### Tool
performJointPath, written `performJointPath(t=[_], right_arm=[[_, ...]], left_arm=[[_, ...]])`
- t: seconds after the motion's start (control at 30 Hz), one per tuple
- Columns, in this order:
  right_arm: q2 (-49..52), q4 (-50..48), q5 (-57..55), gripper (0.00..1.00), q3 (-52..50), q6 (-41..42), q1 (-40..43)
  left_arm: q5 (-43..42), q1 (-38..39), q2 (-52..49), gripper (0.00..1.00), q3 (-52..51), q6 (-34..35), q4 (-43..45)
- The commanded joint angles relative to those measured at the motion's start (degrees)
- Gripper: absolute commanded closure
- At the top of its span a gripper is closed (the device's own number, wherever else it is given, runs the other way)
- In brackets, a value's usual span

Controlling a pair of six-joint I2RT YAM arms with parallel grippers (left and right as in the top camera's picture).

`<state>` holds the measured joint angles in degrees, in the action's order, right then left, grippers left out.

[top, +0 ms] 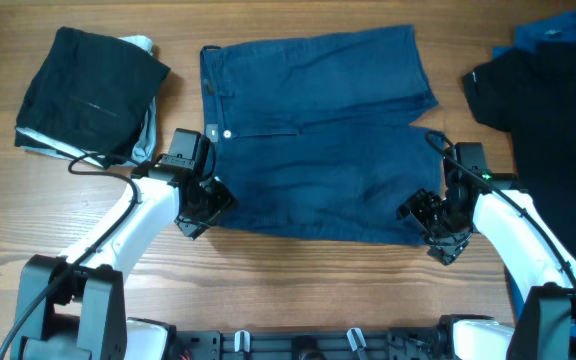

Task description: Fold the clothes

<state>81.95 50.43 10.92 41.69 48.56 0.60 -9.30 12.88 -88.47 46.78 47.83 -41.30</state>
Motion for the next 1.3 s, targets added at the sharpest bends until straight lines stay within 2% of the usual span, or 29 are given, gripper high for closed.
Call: performJointPath(t=[0.0, 0.13, 0.2, 0.33, 0.47, 0.6, 0.67, 0.73, 0.83, 0.93, 1.03, 1.1, 1.17, 1.2, 1.23, 1.27], right_arm=[[-0.33, -1.29, -0.11, 0.2, -1.88, 2.27, 0.24], [-0.33, -4.92, -0.59, 0.39, -6.6, 2.62, 0.24], [-0.33, -6.38, -0.57, 0.41, -6.99, 2.56, 0.24], [-0.33, -8.11, -0.81, 0.66, -6.99, 2.21, 0.24], [-0.33, -8.24, -0.72, 0.67, -7.13, 0.87, 0.24], [-0.33, -8.63, -0.7, 0.72, -7.13, 0.76, 0.24], [-0.33, -8.63, -0.55, 0.8, -7.13, -1.14, 0.24], [-0.33, -8.85, -0.57, 0.85, -7.13, -2.1, 0.24], [-0.33, -9.07, -0.57, 0.81, -7.13, -2.12, 0.24], [-0.33, -9.29, -0.57, 0.7, -7.13, -2.16, 0.24], [-0.33, -9.29, -0.79, 0.64, -7.13, -2.62, 0.24], [-0.33, -9.46, -1.18, 0.51, -7.13, -4.35, 0.24], [-0.33, -9.07, -1.22, 0.51, -7.13, -5.35, 0.24], [-0.33, -8.98, -1.2, 0.53, -7.13, -5.31, 0.24], [-0.33, -9.05, -1.22, 0.6, -7.13, -5.22, 0.24], [-0.33, -9.05, -1.25, 0.61, -7.13, -5.07, 0.24]], left_arm=[[-0.31, -0.13, 1.05, 0.34, 0.35, -1.14, -0.02], [-0.31, -0.13, 1.05, 0.34, 0.35, -1.14, -0.07], [-0.28, -0.13, 1.05, 0.34, 0.35, -1.14, -0.02], [-0.31, -0.13, 1.05, 0.38, 0.35, -1.14, -0.09], [-0.24, 0.96, 1.05, 0.39, 0.35, -1.11, -0.68], [1.7, 4.96, 1.05, 0.61, 0.35, -1.09, 0.0], [3.69, 6.51, 1.05, 0.65, 0.35, -1.09, -0.02], [5.22, 6.88, 1.05, 0.66, 0.35, -1.11, -0.24], [9.31, 6.82, 1.05, 0.65, 0.35, -1.09, -1.44], [10.93, 6.82, 1.03, 0.64, 0.28, -0.87, -1.97], [11.04, 6.82, 1.03, 0.7, 0.22, -0.85, -1.84], [11.41, 6.82, 1.03, 0.78, 0.13, -0.83, -1.55], [11.37, 6.82, 1.03, 0.82, 0.13, -0.83, -1.31], [11.37, 6.82, 1.03, 0.83, 0.13, -0.68, -1.25], [11.34, 6.82, 1.03, 0.86, 0.13, -0.66, -1.27], [11.34, 6.82, 1.03, 0.92, 0.13, -0.66, -1.31]])
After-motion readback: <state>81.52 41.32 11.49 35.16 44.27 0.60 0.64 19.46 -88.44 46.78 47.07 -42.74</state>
